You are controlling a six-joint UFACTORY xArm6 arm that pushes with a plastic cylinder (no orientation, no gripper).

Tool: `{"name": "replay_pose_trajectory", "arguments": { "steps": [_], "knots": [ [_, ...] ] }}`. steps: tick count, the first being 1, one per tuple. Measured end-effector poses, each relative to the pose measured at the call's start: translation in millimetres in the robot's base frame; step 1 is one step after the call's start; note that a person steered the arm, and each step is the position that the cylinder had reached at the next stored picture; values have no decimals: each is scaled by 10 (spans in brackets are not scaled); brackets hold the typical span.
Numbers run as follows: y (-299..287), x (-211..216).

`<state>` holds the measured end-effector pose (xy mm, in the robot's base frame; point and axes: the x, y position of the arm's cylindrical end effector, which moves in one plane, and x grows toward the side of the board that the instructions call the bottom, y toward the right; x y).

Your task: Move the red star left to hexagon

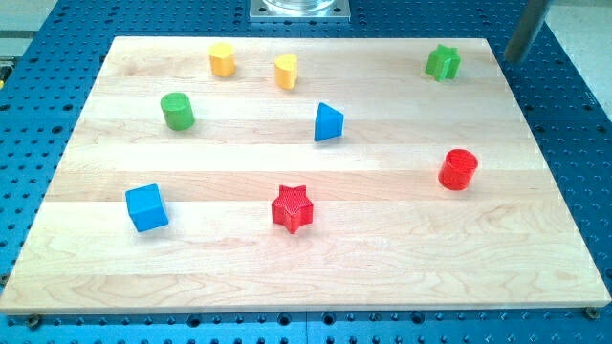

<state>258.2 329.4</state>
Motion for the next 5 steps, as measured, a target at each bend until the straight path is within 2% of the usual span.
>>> {"name": "replay_pose_trajectory", "arguments": {
  "steps": [1, 2, 3, 4, 5],
  "knots": [
    [108, 806],
    [149, 1947],
    [-195, 3008],
    [-1370, 3395],
    [-2225, 3538]
  ]
}}
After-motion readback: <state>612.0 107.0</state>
